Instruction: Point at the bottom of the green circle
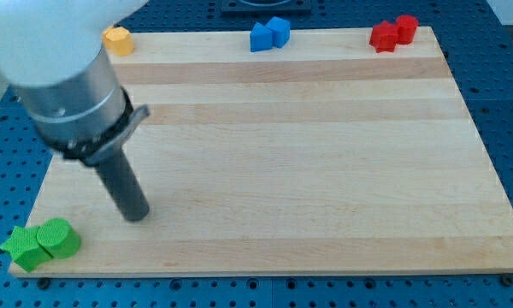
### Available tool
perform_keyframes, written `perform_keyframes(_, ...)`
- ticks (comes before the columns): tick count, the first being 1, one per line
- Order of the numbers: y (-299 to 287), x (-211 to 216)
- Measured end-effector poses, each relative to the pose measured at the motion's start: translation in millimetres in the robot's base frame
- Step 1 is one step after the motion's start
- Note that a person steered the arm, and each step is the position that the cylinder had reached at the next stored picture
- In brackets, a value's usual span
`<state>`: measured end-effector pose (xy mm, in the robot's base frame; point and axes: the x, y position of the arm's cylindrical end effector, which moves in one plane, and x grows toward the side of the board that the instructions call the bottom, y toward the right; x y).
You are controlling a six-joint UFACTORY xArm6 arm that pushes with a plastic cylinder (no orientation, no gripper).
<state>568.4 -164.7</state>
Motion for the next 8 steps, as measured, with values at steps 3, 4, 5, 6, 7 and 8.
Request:
perform_keyframes(3, -17, 50)
perform_keyframes(4, -32, 50)
perform_keyframes(5, -32, 50)
perform_keyframes(6, -47, 50)
perform_keyframes(7, -76, 49)
perform_keyframes(8, -86, 49)
